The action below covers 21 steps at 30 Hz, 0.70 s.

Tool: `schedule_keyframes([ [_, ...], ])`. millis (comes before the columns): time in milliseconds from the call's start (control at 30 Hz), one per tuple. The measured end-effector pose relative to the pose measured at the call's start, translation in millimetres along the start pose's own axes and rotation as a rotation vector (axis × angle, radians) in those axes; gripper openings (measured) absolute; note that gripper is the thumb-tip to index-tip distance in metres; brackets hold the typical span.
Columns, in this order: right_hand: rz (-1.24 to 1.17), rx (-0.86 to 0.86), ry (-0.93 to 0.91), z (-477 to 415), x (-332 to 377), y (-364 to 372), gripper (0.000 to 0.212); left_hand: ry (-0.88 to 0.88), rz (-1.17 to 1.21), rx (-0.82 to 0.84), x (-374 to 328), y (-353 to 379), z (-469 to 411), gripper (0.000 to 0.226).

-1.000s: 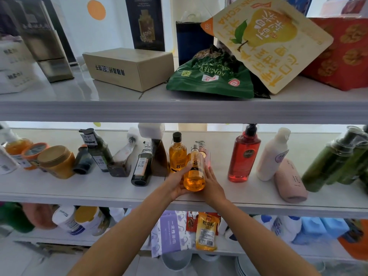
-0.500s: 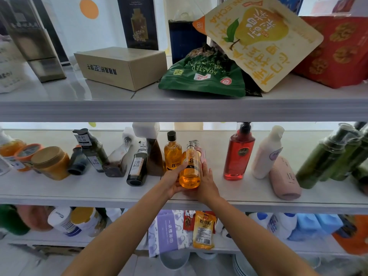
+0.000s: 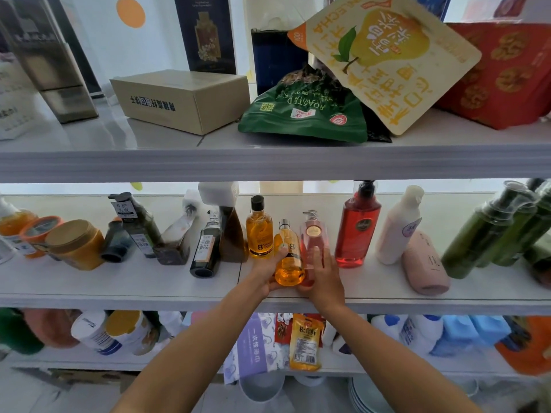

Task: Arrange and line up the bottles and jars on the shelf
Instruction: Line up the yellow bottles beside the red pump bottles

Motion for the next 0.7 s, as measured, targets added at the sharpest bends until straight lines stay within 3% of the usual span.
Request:
schedule_keyframes([
  [67,0.064,-0.027,-0.038,3.2,-1.9,-1.8,0.101,0.001,-0.004,-0.032,1.7,4.6,-1.2,0.035],
  [267,0.139,-0.047,-0.248,7.5,10.7,-7.3,0.096,-0.036,-0.082,-0.081,1.0,11.8,-9.6,0.051],
  [367,0.153,-0.081,-0.372,11.8,23.8,-6.4,0.079,-0.004,-0.374,-0.176,-3.4,11.4,-8.2,0.055],
  [500,0.178,-0.091,-0.331,10.8,35.9,-2.4,0.059,0.114,-0.716,-0.257,-3.8,2.7,2.5,0.041],
  [600,0.193,-0.103,-0.336,11.0,52.0,-0.3,0.057,0.175,-0.694,-0.283,6.4,-22.0,9.4,0.031],
  [700,0.139,-0.172,-0.474,22.7,75.1,0.2,0.053,0.160,-0.656,-0.462,9.6,-60.4,22.7,0.024],
])
Point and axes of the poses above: each hand's wrist, its own z-axis away from the middle knuckle, its own y-axis out of the palm, x = y × z, the point moved 3 cm from there along -z, towards the middle knuckle, and after that the axes turned 6 degrees about -y, right-handed, at the moved point
